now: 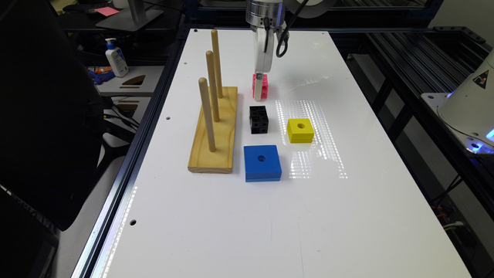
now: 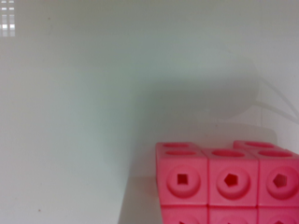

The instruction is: Pick up pink block.

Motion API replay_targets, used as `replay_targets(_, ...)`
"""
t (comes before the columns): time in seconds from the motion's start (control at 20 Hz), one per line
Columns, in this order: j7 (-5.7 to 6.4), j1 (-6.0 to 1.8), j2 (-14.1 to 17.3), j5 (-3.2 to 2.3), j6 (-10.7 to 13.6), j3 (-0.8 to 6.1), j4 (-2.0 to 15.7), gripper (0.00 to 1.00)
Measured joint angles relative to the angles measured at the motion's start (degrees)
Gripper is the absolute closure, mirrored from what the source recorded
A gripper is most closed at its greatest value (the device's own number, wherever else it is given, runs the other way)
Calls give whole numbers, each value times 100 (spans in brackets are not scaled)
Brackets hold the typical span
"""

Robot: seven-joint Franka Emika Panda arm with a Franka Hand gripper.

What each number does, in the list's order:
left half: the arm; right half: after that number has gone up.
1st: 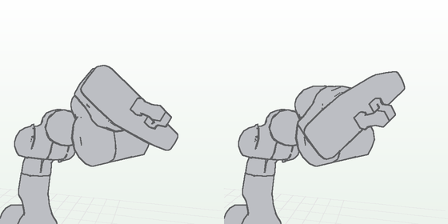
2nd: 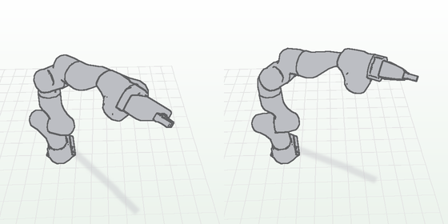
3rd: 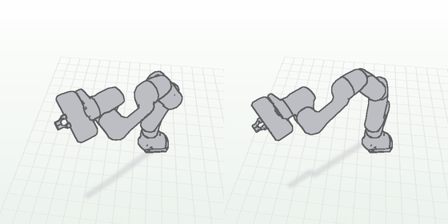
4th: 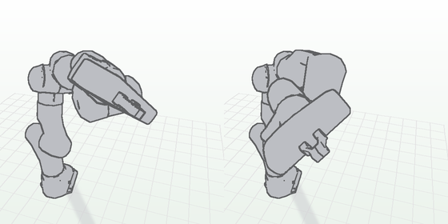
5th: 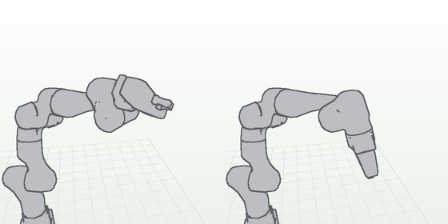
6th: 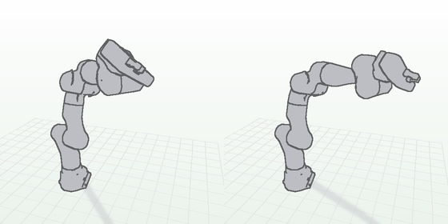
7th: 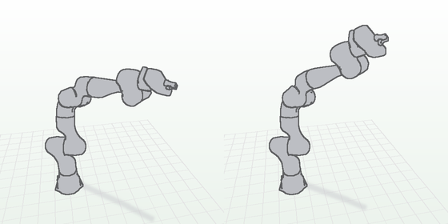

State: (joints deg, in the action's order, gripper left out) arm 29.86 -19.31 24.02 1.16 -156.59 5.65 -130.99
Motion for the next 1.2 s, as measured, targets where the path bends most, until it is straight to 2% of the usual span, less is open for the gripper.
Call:
replay_targets(0.6, 0, -1, -25, 0, 16, -3, -2, 100)
replay_targets(0.9, 0, -1, -261, 0, 248, -3, -9, 100)
replay_targets(1.1, 0, -2, -298, 0, 280, -3, -11, 100)
replay_targets(1.2, 0, -2, -432, 0, 386, -3, -10, 100)
